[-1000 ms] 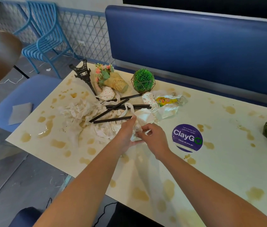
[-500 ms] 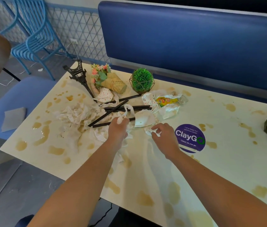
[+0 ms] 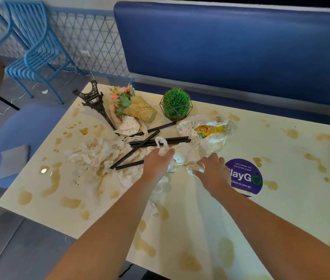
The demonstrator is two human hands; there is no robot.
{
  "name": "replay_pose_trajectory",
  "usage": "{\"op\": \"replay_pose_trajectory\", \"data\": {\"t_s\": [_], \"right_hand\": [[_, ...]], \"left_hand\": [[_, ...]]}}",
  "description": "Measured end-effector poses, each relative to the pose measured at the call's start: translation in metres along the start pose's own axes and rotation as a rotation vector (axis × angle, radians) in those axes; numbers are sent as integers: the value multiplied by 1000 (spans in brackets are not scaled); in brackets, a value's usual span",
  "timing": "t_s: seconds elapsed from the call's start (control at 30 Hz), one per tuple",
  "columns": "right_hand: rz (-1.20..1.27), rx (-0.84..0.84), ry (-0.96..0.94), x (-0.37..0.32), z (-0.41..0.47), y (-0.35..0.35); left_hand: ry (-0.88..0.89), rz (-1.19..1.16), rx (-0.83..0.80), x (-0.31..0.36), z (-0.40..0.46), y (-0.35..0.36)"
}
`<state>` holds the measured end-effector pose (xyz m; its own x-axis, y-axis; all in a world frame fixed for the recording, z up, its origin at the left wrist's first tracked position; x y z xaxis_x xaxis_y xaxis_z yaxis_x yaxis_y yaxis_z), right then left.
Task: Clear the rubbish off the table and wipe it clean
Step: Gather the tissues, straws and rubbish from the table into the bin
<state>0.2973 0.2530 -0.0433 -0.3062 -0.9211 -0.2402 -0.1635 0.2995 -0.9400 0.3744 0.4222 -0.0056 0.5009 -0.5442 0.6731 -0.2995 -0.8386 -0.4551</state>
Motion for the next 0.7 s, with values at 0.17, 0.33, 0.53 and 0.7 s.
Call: {"op": "replay_pose_trajectory", "data": {"t_s": [0.17, 0.33, 0.53, 0.7], "right_hand": [[40, 0, 15, 5, -2, 5], [423, 56, 135, 14, -3, -1], [779, 105, 95, 6, 0, -25], [720, 37, 55, -1, 1, -38]], "left_hand": [[-62, -102, -52, -1, 2, 6], [-48, -106, -71, 5, -1, 11], [-56, -246, -96, 5, -3, 18], [-20, -179, 93, 1, -3, 9]]}}
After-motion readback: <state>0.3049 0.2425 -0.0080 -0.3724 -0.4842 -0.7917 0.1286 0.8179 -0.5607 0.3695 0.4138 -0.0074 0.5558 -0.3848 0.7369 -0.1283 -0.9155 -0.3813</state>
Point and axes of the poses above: each hand's wrist, its own z-axis towards the middle knuckle, its own y-axis out of the palm, x = y × z, the point moved 3 cm from there along z, towards the middle knuckle, and after that the axes turned 7 degrees about -y, right-handed, at the moved point
